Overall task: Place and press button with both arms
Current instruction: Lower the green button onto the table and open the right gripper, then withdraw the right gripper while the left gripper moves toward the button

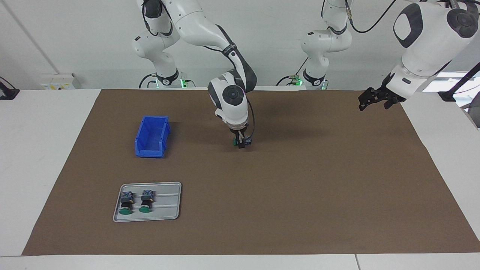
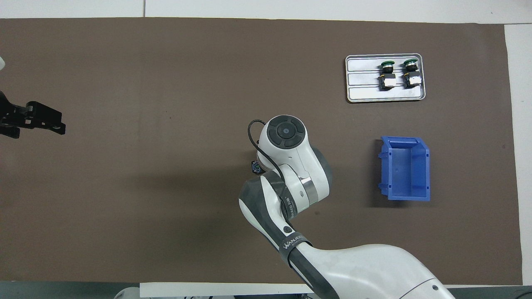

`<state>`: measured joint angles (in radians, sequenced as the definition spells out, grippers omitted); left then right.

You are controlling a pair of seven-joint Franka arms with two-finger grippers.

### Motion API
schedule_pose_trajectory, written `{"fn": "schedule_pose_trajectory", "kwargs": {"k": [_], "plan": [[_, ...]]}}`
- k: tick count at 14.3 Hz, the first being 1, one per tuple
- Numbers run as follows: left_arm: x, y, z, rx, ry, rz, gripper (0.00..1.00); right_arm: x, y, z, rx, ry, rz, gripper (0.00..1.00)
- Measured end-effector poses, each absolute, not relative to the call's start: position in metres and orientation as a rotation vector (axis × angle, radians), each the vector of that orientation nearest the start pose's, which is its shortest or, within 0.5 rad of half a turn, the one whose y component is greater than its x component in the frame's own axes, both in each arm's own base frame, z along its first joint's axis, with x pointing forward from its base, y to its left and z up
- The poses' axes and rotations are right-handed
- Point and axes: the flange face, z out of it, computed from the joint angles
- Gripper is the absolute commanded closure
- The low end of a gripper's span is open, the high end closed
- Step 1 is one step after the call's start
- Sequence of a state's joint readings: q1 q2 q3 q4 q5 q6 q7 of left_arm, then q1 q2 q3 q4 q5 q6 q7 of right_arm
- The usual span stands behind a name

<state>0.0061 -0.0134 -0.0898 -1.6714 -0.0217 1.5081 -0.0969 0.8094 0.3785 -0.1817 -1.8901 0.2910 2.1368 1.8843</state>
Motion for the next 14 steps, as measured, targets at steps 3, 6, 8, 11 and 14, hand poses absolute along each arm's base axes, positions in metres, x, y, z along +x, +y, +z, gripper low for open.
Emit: {"fn": "schedule_pose_trajectory", "kwargs": {"k": [3, 6, 8, 11, 14], "plan": [[0.537, -0.051, 0.580, -3.116, -0.262, 0.237, 0.00, 0.505, 0.357, 0.328, -2.513, 1.956, 0.344, 0.01], [0.534, -0.072, 0.580, -3.079, -0.453, 0.235, 0.00, 0.525, 0.317, 0.374, -2.580, 1.786, 0.373, 0.01], [0.531, -0.096, 0.580, -3.031, -0.686, 0.227, 0.00, 0.532, 0.292, 0.395, -2.635, 1.655, 0.387, 0.01], [0.524, -0.139, 0.570, -2.940, -1.173, 0.241, 0.00, 0.555, 0.238, 0.413, -2.754, 1.369, 0.324, 0.01], [0.502, -0.208, 0.546, -2.737, -1.592, 0.224, 0.00, 0.574, 0.170, 0.424, -2.846, 1.046, 0.306, 0.01]]}}
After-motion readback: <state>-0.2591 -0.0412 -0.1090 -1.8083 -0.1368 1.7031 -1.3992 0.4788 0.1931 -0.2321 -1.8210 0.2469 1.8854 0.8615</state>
